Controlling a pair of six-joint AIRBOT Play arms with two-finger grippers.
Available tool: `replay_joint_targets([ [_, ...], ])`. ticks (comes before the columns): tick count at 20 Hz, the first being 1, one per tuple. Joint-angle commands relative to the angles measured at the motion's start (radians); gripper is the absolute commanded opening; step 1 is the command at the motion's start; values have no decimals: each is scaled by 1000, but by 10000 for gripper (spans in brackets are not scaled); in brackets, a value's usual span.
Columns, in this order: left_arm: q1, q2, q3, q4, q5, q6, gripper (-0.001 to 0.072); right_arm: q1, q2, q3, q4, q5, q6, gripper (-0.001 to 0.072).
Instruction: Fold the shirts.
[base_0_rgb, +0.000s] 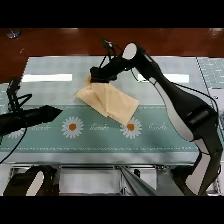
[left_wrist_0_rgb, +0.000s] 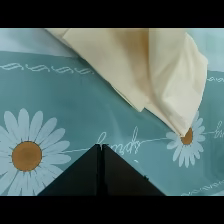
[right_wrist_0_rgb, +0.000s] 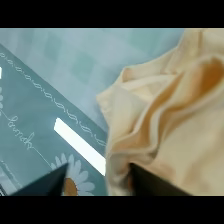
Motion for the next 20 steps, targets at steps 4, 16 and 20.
replay_joint_targets([
  [4,5,-17,-53,-18,93,-4,36,-146,-6,53,121,139,-51,633],
  [16,-13,-74,-53,-18,171,7,36,-673,950,-1068,-222,-123,8,633],
  [20,-92,-129,-53,-18,180,6,36,-537,986,-1498,187,-404,-80,633],
])
